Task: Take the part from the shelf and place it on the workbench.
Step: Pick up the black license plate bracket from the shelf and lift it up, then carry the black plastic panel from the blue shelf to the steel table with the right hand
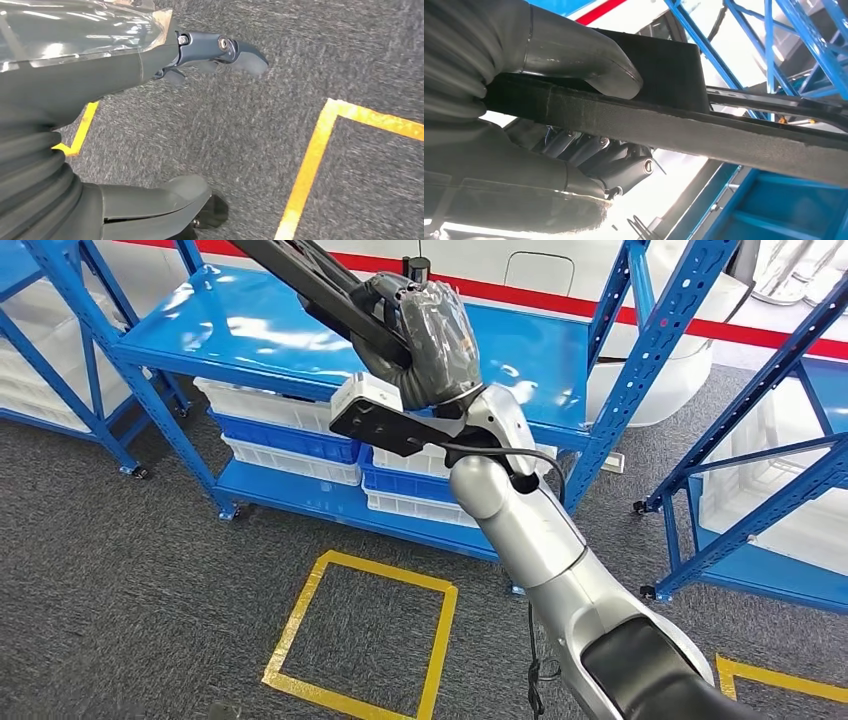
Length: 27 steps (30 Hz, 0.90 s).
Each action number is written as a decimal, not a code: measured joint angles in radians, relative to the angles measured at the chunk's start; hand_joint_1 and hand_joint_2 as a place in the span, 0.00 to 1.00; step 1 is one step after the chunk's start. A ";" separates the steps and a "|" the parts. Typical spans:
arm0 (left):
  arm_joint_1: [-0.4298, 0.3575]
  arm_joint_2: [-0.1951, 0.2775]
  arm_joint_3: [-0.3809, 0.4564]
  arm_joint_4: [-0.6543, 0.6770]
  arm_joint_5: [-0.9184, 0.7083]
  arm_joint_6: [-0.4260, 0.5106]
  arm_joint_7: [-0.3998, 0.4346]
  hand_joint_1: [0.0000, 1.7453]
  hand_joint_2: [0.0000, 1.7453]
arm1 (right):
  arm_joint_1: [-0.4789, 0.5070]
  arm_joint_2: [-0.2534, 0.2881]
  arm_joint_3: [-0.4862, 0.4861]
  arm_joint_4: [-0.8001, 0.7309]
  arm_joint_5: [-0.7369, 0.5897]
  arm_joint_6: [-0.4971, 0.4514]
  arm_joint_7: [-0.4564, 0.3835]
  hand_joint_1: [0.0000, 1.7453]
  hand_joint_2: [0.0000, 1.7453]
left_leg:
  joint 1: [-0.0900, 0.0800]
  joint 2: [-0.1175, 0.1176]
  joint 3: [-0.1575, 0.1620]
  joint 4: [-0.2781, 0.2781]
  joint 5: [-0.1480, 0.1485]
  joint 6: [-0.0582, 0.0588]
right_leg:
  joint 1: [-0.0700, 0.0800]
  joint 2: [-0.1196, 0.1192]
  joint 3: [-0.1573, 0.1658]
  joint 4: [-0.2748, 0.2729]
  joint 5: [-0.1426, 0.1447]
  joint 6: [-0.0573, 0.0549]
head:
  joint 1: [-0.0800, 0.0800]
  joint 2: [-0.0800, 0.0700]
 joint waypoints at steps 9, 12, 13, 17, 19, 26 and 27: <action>0.000 -0.001 0.003 0.000 0.005 0.001 -0.003 0.00 1.00 | 0.010 -0.008 -0.002 0.009 0.000 0.000 -0.001 1.00 1.00 | -0.015 -0.001 -0.062 0.003 0.057 -0.006 | 0.015 0.004 0.151 -0.115 -0.026 -0.003 | 0.003 0.000; 0.001 -0.002 0.004 0.000 0.007 0.004 -0.007 0.00 1.00 | 0.009 -0.008 -0.002 0.012 0.004 0.000 -0.002 1.00 1.00 | -0.013 0.000 -0.067 0.002 0.067 -0.022 | 0.013 0.004 0.155 -0.131 -0.012 -0.020 | 0.004 0.000; 0.002 -0.001 0.005 0.000 0.008 0.005 -0.008 0.00 1.00 | 0.008 -0.008 -0.002 0.013 0.007 0.000 -0.002 1.00 1.00 | -0.011 -0.001 -0.071 0.007 0.062 -0.028 | 0.010 0.003 0.154 -0.133 -0.008 -0.024 | 0.004 0.000; 0.004 0.003 0.006 0.000 0.008 0.012 -0.011 0.00 1.00 | 0.006 -0.007 -0.002 0.019 0.018 0.000 -0.002 1.00 1.00 | -0.007 -0.003 -0.075 -0.001 0.073 -0.023 | 0.018 0.005 0.138 -0.125 -0.004 -0.027 | 0.004 0.000; 0.004 0.005 0.006 0.000 0.008 0.014 -0.013 0.00 1.00 | 0.005 -0.008 -0.002 0.024 0.019 0.000 -0.002 1.00 1.00 | -0.006 -0.002 -0.081 -0.002 0.081 -0.026 | 0.019 0.006 0.132 -0.123 0.000 -0.030 | 0.004 0.000; 0.006 0.007 0.018 0.000 0.016 0.018 -0.022 0.00 1.00 | 0.000 -0.005 0.003 0.046 0.038 -0.001 -0.004 1.00 1.00 | -0.005 -0.003 -0.085 -0.002 0.086 -0.025 | 0.016 0.005 0.130 -0.126 0.007 -0.026 | 0.005 0.000; 0.006 0.007 0.020 0.000 0.018 0.019 -0.023 0.00 1.00 | -0.002 -0.002 0.004 0.048 0.039 -0.001 -0.004 1.00 1.00 | -0.006 -0.003 -0.081 -0.012 0.090 -0.018 | 0.016 0.005 0.131 -0.132 0.010 -0.021 | 0.004 0.000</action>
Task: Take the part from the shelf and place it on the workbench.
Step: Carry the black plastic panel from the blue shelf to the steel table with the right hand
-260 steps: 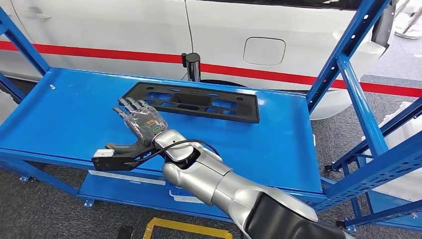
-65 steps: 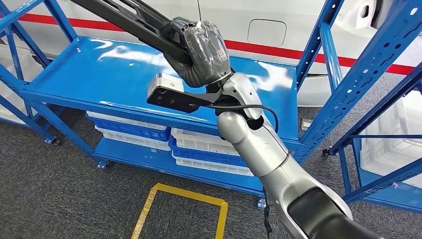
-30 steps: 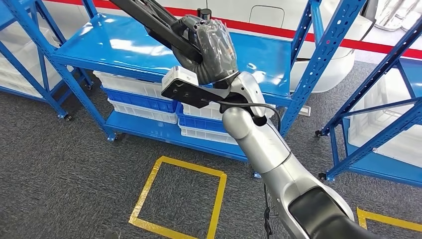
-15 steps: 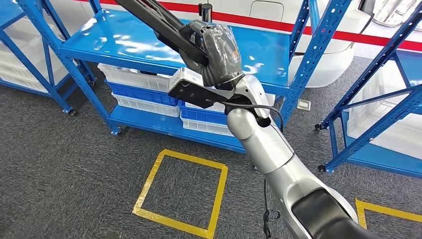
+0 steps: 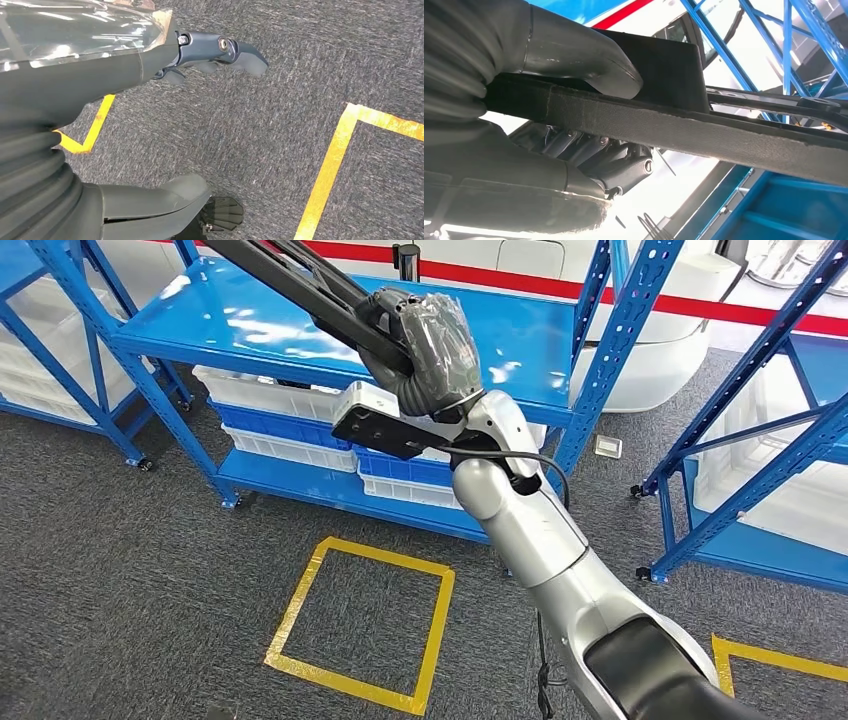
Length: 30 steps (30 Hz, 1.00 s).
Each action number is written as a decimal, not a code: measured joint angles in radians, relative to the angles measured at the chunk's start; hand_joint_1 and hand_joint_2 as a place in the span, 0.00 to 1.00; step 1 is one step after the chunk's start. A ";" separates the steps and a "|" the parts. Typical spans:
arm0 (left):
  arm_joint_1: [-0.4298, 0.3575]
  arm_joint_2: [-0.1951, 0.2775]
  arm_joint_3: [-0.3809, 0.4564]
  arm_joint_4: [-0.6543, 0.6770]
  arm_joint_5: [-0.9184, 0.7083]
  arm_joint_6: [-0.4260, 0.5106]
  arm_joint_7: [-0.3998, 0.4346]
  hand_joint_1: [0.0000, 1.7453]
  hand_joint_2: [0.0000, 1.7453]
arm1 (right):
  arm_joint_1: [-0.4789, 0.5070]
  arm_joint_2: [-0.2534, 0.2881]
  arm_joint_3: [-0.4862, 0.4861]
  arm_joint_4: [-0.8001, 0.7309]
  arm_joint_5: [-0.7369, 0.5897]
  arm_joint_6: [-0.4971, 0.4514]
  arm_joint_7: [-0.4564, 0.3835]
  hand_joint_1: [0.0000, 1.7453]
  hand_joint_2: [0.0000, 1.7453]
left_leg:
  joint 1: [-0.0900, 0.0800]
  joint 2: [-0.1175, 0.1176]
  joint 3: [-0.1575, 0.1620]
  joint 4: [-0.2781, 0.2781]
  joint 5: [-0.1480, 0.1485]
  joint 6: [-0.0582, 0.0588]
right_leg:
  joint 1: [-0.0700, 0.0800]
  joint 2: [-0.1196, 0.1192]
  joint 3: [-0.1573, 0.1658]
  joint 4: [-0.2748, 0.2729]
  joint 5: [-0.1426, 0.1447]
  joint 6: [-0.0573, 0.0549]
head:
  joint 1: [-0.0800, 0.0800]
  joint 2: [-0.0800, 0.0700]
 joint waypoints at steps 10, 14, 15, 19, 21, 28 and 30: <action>0.002 -0.001 0.011 0.000 0.004 0.005 -0.002 0.00 1.00 | -0.006 0.004 0.007 0.033 0.002 -0.001 -0.004 1.00 1.00 | 0.031 -0.029 0.000 -0.047 0.040 -0.008 | -0.041 0.009 -0.053 0.131 -0.072 0.052 | 0.006 0.000; 0.005 0.001 0.013 0.000 0.006 0.010 -0.004 0.00 1.00 | -0.006 0.005 0.008 0.044 0.001 -0.002 -0.012 1.00 1.00 | 0.036 -0.050 -0.035 -0.008 0.038 -0.045 | -0.037 0.032 -0.003 0.032 -0.034 0.050 | 0.019 0.000; 0.008 0.001 0.015 0.000 0.007 0.011 -0.005 0.00 1.00 | -0.006 0.007 0.008 0.047 0.000 -0.003 -0.013 1.00 1.00 | 0.038 -0.053 -0.039 -0.007 0.041 -0.049 | -0.038 0.027 -0.007 0.036 -0.032 0.042 | 0.019 0.000; 0.013 0.003 0.017 0.000 0.008 0.013 -0.009 0.00 1.00 | -0.007 0.015 0.010 0.055 -0.002 -0.003 -0.019 1.00 1.00 | 0.037 -0.014 -0.085 0.095 -0.028 -0.054 | -0.039 0.006 -0.010 0.039 -0.023 0.018 | 0.015 0.000; 0.013 0.004 0.018 0.000 0.009 0.014 -0.010 0.00 1.00 | -0.006 0.016 0.011 0.059 -0.003 -0.003 -0.021 1.00 1.00 | 0.035 -0.002 -0.142 0.239 -0.098 -0.053 | -0.030 -0.009 -0.011 0.039 -0.022 0.011 | 0.013 0.000; 0.011 0.005 0.026 -0.001 0.009 0.015 -0.012 0.00 1.00 | -0.010 0.021 0.012 0.068 -0.003 -0.003 -0.025 1.00 1.00 | 0.009 0.049 0.002 0.047 -0.046 -0.015 | -0.007 -0.053 -0.013 0.037 -0.023 0.008 | 0.016 0.000; 0.010 0.005 0.027 -0.001 0.009 0.015 -0.013 0.00 1.00 | -0.011 0.022 0.012 0.069 -0.003 -0.003 -0.026 1.00 1.00 | 0.000 0.039 0.001 0.037 -0.045 -0.013 | -0.004 -0.066 -0.013 0.034 -0.023 0.010 | 0.017 0.000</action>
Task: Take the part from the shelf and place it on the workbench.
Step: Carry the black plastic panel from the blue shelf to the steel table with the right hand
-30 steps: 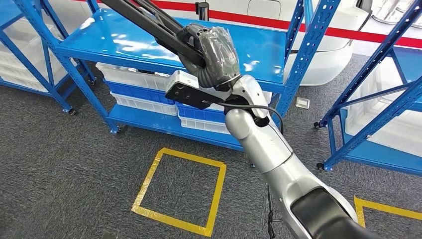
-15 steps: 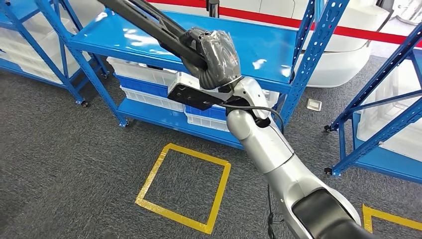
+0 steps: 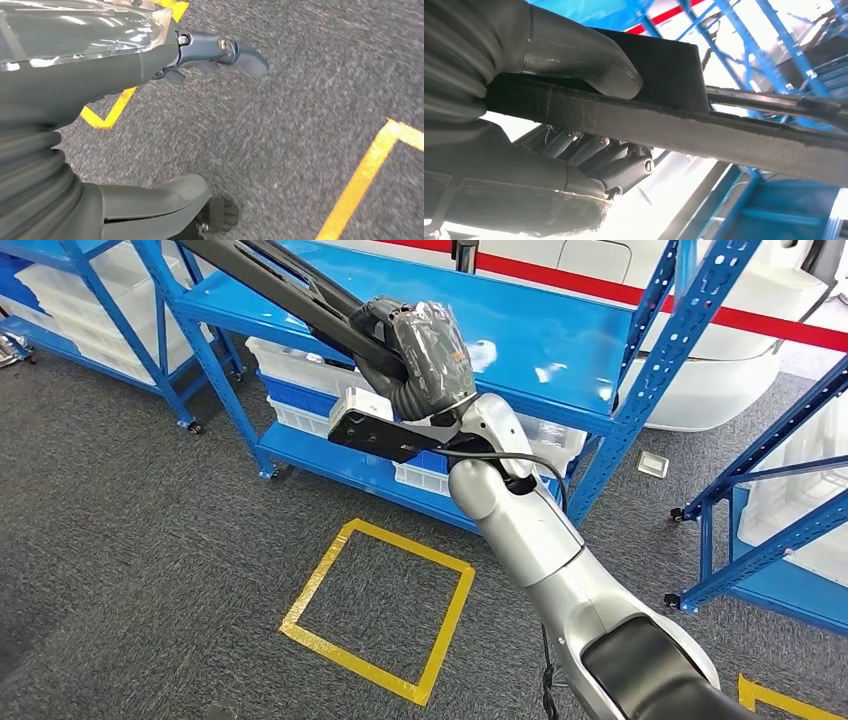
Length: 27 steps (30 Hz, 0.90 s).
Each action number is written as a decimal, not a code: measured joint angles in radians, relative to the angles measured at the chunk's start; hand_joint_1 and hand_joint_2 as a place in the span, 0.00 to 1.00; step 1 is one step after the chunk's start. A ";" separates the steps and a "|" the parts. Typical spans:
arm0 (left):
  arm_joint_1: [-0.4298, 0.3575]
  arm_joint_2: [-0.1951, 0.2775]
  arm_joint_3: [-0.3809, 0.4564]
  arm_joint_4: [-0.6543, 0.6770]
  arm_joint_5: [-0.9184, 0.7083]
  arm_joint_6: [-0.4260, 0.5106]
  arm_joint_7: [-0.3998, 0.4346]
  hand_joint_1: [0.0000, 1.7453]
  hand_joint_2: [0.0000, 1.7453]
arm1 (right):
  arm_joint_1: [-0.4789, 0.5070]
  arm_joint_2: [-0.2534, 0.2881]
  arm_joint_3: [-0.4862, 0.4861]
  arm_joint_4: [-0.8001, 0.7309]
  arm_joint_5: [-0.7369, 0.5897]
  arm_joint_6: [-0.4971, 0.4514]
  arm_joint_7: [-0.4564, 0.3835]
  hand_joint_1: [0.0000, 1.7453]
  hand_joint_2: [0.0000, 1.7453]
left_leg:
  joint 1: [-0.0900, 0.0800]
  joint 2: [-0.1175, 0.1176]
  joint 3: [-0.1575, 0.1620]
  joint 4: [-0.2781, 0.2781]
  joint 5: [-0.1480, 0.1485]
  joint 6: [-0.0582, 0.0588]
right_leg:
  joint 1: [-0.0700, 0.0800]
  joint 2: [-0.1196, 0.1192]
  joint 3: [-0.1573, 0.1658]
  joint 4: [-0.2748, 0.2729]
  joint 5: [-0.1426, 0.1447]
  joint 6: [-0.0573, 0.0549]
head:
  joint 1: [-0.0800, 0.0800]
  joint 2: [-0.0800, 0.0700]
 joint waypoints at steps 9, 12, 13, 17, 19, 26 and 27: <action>0.002 -0.001 0.006 0.000 -0.004 0.004 -0.002 0.00 1.00 | 0.028 -0.008 -0.005 0.001 -0.004 -0.001 -0.007 1.00 1.00 | -0.001 -0.080 0.006 -0.019 0.016 0.030 | -0.001 0.067 -0.136 0.271 -0.101 0.003 | 0.006 0.000; 0.002 -0.002 0.007 0.000 -0.006 0.004 -0.002 0.00 1.00 | 0.035 -0.009 -0.006 0.001 -0.006 -0.003 -0.012 1.00 1.00 | -0.004 -0.110 0.004 -0.015 0.017 0.029 | -0.001 0.103 -0.048 0.070 -0.011 0.015 | 0.006 0.000; 0.002 -0.004 0.007 0.000 -0.006 0.005 -0.002 0.00 1.00 | 0.035 -0.009 -0.006 0.000 -0.007 -0.004 -0.013 1.00 1.00 | -0.005 -0.118 0.002 -0.014 0.018 0.026 | -0.001 0.116 -0.027 0.021 0.008 0.012 | 0.006 0.000; 0.008 -0.005 0.008 0.000 -0.006 0.006 -0.002 0.00 1.00 | 0.039 -0.008 -0.005 -0.001 -0.009 -0.005 -0.014 1.00 1.00 | -0.003 -0.131 -0.009 -0.012 0.021 0.009 | -0.007 0.104 -0.007 -0.015 0.024 -0.006 | 0.005 0.000; 0.009 -0.004 0.008 0.000 -0.006 0.008 -0.002 0.00 1.00 | 0.039 -0.005 -0.005 -0.002 -0.009 -0.006 -0.014 1.00 1.00 | -0.004 -0.094 -0.030 0.034 -0.011 -0.002 | -0.017 0.086 0.000 -0.025 0.029 -0.019 | 0.001 0.000; 0.010 -0.004 0.009 0.000 -0.008 0.013 -0.001 0.00 1.00 | 0.044 -0.003 -0.004 -0.007 -0.008 -0.007 -0.015 1.00 1.00 | 0.037 -0.020 -0.077 0.156 -0.044 -0.043 | -0.020 0.021 0.004 -0.022 0.022 -0.022 | -0.004 0.000; 0.008 -0.005 0.009 0.000 -0.009 0.013 -0.001 0.00 1.00 | 0.044 -0.003 -0.005 -0.012 -0.008 -0.007 -0.015 1.00 1.00 | 0.039 -0.005 -0.038 0.089 -0.021 -0.048 | -0.019 0.015 0.003 -0.019 0.019 -0.016 | -0.005 0.000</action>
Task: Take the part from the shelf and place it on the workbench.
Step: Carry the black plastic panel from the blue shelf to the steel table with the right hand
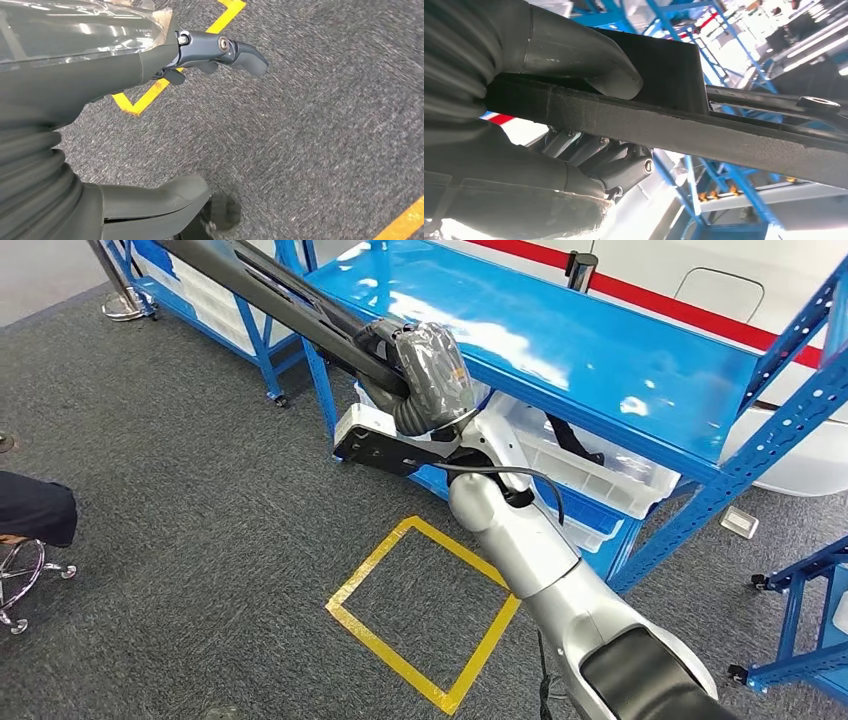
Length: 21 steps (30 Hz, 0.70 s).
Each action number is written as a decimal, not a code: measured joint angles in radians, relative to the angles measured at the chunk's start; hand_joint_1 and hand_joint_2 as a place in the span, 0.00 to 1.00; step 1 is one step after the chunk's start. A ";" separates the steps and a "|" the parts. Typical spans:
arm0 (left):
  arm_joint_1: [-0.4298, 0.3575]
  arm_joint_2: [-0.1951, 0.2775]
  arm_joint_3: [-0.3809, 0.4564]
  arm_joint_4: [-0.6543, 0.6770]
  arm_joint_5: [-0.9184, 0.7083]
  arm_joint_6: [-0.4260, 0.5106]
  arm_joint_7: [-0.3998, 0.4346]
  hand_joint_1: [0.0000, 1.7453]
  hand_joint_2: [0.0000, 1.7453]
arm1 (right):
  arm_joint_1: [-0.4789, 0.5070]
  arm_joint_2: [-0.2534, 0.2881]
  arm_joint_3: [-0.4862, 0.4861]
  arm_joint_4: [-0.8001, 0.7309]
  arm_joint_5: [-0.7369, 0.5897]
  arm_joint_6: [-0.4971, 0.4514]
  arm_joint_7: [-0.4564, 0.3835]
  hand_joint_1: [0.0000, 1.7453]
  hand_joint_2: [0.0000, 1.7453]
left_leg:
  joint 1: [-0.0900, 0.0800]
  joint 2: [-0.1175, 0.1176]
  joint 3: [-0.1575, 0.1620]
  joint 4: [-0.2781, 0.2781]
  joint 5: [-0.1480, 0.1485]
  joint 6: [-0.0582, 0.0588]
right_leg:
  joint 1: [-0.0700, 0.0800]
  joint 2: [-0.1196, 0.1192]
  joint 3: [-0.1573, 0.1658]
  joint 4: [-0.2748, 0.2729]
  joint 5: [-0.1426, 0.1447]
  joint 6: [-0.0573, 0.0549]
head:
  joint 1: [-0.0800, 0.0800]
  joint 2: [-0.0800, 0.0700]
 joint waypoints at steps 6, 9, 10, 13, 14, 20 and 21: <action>-0.004 0.002 0.001 -0.001 -0.007 0.010 -0.004 0.00 1.00 | 0.036 -0.008 -0.022 -0.040 -0.034 -0.003 0.004 1.00 1.00 | -0.022 -0.017 0.045 -0.096 0.024 0.044 | 0.006 -0.018 -0.005 0.014 -0.018 0.039 | 0.006 0.000; -0.004 0.004 0.003 -0.001 -0.007 0.017 -0.007 0.00 1.00 | 0.068 -0.021 -0.045 -0.062 -0.055 -0.006 0.001 1.00 1.00 | -0.026 -0.041 0.047 -0.102 0.029 0.069 | 0.002 0.032 -0.079 0.169 -0.090 0.029 | 0.006 0.000; -0.003 0.005 0.004 -0.001 -0.008 0.020 -0.007 0.00 1.00 | 0.083 -0.029 -0.053 -0.069 -0.059 -0.007 0.000 1.00 1.00 | -0.028 -0.052 0.047 -0.102 0.030 0.073 | 0.003 0.043 -0.116 0.242 -0.115 0.026 | 0.007 0.000; 0.001 0.005 0.004 -0.001 -0.015 0.022 -0.006 0.00 1.00 | 0.139 -0.049 -0.078 -0.100 -0.061 -0.014 0.000 1.00 1.00 | -0.035 -0.087 0.047 -0.102 0.030 0.076 | 0.009 0.055 -0.145 0.279 -0.107 0.035 | 0.007 0.000; 0.002 0.005 0.004 -0.001 -0.020 0.022 -0.004 0.00 1.00 | 0.157 -0.054 -0.086 -0.115 -0.058 -0.018 0.000 1.00 1.00 | -0.036 -0.099 0.047 -0.101 0.030 0.077 | 0.010 0.060 -0.118 0.217 -0.079 0.040 | 0.007 0.000; -0.004 0.006 -0.002 -0.001 -0.066 0.021 0.020 0.00 1.00 | 0.269 -0.085 -0.149 -0.219 -0.031 -0.055 -0.002 1.00 1.00 | -0.039 -0.144 0.039 -0.098 0.033 0.061 | 0.012 0.082 -0.014 0.007 0.005 0.019 | 0.006 0.000; -0.005 0.007 -0.004 -0.001 -0.070 0.021 0.023 0.00 1.00 | 0.292 -0.089 -0.160 -0.235 -0.031 -0.061 -0.005 1.00 1.00 | -0.039 -0.131 0.037 -0.093 0.029 0.057 | 0.009 0.075 -0.009 0.003 0.008 0.013 | 0.005 0.000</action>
